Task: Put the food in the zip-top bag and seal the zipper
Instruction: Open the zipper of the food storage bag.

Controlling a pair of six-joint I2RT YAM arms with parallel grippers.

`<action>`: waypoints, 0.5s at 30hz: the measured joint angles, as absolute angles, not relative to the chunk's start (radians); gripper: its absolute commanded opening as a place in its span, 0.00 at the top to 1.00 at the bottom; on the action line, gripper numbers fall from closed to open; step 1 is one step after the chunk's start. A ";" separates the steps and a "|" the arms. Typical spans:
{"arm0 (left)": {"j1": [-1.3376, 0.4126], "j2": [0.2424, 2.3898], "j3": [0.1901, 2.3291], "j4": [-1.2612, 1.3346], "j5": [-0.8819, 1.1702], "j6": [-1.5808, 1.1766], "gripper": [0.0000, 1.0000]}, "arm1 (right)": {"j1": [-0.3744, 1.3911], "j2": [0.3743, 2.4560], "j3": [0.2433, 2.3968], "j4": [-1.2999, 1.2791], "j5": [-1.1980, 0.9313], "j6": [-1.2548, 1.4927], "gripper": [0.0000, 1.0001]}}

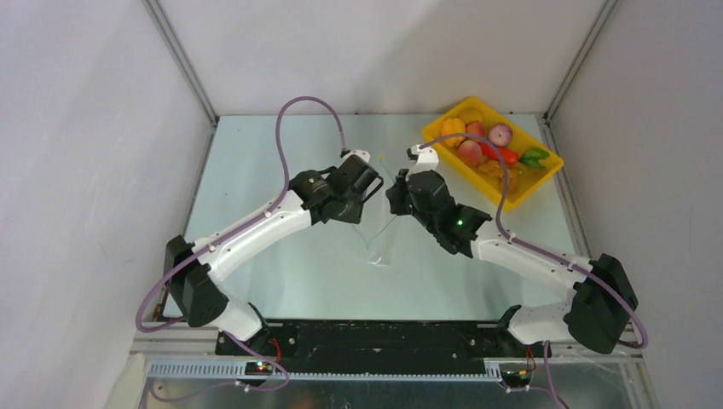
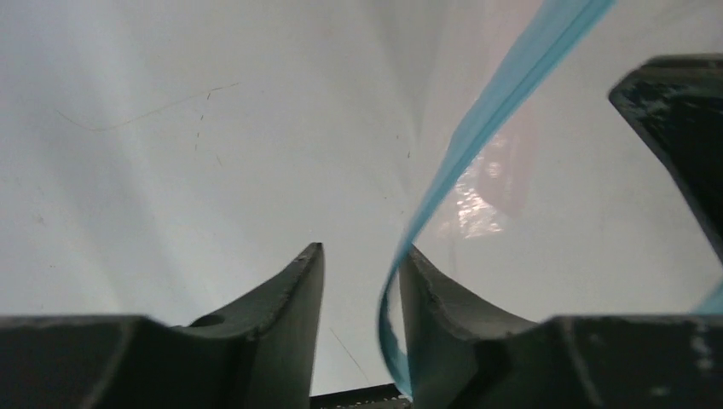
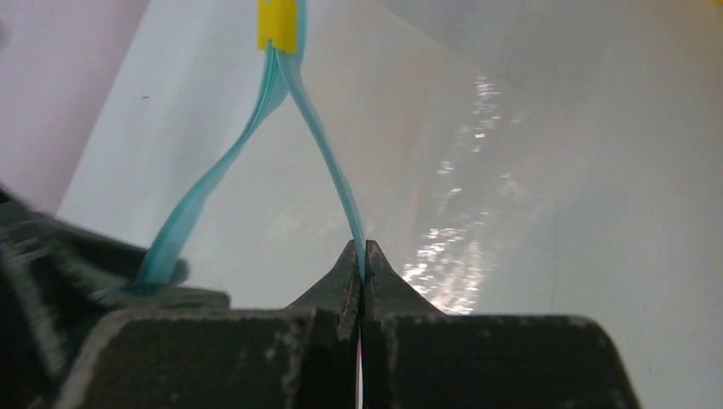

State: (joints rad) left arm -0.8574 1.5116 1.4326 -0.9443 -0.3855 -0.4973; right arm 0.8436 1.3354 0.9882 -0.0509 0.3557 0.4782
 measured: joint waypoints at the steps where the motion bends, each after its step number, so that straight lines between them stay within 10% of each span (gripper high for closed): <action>1: -0.857 1.510 1.425 -0.944 -0.386 -0.498 0.64 | 0.843 1.324 0.988 -0.053 0.337 0.480 1.00; 7: -0.857 1.509 1.414 -0.922 -0.390 -0.519 0.97 | 0.847 1.284 0.988 -0.054 0.216 0.496 1.00; 15: -0.854 1.493 1.456 -1.014 -0.608 -0.601 1.00 | 0.850 1.280 0.988 -0.064 0.146 0.485 1.00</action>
State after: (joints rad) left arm -0.8536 1.4933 1.4555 -1.0142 -0.6079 -0.6014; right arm 0.8497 1.2804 0.9882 -0.0639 0.1463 0.4850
